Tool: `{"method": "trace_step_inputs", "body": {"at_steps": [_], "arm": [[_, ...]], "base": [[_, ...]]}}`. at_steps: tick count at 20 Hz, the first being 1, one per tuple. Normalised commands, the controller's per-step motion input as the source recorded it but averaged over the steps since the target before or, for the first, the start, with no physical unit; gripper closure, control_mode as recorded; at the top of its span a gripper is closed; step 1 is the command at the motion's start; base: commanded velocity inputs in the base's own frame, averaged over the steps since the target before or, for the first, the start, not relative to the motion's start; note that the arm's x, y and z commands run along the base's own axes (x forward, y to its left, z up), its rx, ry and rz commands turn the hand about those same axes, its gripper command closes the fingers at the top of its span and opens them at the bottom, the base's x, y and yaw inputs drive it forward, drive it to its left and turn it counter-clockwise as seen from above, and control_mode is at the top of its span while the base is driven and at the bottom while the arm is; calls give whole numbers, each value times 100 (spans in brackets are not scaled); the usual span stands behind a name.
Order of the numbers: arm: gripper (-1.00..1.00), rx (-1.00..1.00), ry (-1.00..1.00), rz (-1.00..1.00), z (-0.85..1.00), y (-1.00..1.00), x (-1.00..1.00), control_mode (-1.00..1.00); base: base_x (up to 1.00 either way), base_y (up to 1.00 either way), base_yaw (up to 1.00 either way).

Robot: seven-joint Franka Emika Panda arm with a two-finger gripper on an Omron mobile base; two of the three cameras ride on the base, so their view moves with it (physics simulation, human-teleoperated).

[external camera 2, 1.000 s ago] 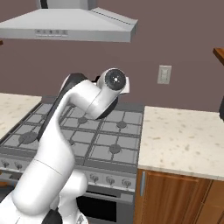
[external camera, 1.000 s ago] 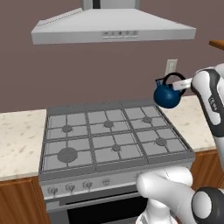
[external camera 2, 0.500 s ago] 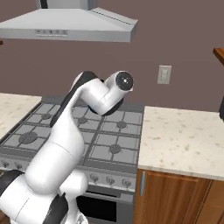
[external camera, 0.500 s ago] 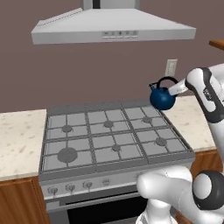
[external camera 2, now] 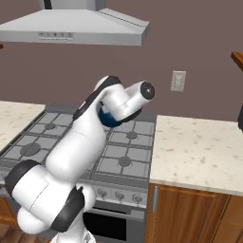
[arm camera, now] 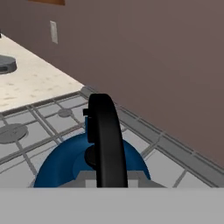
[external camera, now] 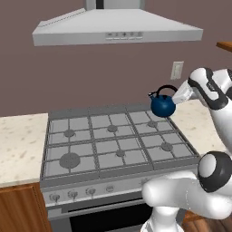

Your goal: Pick the kettle from the cabinet and place it on a stove burner. Then pick the pot from the counter and place it on another stove burner. Finally, turn both burners on.

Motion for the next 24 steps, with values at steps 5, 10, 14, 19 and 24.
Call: {"method": "trace_step_inputs", "body": {"at_steps": [5, 10, 14, 19, 24], "arm": [[100, -5, 0, 17, -24, -13, 45, -100], [100, -6, 0, 7, -20, -13, 23, -100], [100, -6, 0, 6, -20, -9, 17, -100], [100, -4, -2, 3, -24, 0, 11, -100], [100, 0, -2, 0, -23, 0, 33, -100]], "base": [[0, 0, 0], [0, 0, 0], [0, 0, 0], [0, 0, 0], [0, 0, 0]]}}
